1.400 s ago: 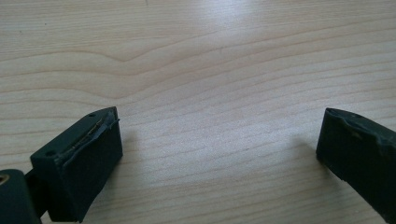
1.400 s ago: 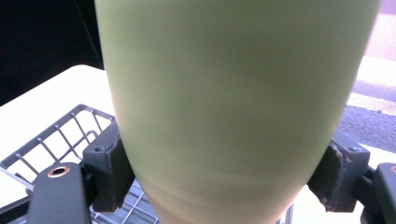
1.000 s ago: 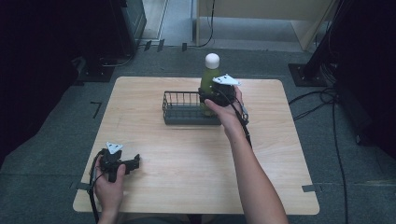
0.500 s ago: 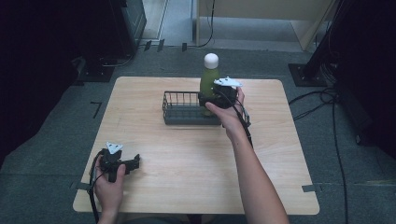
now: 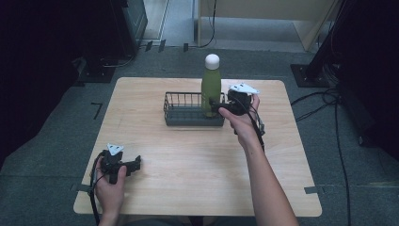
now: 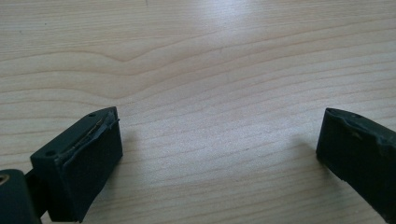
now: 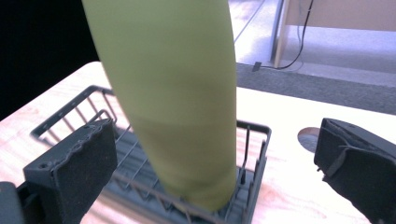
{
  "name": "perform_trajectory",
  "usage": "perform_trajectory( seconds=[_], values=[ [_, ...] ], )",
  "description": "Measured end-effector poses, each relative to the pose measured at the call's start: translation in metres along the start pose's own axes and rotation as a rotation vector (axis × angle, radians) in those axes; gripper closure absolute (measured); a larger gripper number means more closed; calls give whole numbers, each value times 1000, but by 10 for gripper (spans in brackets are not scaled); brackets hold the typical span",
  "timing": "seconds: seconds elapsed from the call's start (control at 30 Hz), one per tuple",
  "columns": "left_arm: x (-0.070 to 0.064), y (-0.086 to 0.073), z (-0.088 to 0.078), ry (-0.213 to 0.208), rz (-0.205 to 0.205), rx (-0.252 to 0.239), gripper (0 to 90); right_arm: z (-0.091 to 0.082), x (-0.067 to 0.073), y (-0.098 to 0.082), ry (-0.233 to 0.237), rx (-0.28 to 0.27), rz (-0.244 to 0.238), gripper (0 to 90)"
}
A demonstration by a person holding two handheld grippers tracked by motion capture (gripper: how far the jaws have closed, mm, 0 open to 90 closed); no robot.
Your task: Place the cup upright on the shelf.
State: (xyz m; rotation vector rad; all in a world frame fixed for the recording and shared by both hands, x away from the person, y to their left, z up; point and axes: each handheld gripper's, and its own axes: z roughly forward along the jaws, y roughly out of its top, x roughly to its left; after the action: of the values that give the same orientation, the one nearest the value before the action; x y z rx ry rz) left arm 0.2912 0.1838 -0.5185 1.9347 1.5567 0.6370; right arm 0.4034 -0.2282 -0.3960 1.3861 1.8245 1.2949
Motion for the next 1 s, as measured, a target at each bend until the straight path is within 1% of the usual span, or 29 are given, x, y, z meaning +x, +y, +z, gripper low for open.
perform_trajectory(
  seconds=[0.1, 0.17, 0.3, 0.4, 0.77, 1.0],
  values=[
    [0, 0, 0, 0, 0, 0, 9, -7, -5, -8, 3, 9, -1, 0],
    [0, 0, 0, 0, 0, 0, 9, -11, -8, -13, 5, 17, 10, 0],
    [0, 0, 0, 0, 0, 0, 9, -20, -16, -25, -11, 23, 12, 0],
    [0, 0, 0, 0, 0, -1, 9, -26, -21, -36, -32, 34, 1, 0],
    [0, 0, 0, 0, 0, -2, 9, -47, -46, -68, -73, 62, 24, 0],
    [0, 0, 0, 0, 2, 0, 9, -60, -58, -86, -98, 82, 16, 0]
  ],
)
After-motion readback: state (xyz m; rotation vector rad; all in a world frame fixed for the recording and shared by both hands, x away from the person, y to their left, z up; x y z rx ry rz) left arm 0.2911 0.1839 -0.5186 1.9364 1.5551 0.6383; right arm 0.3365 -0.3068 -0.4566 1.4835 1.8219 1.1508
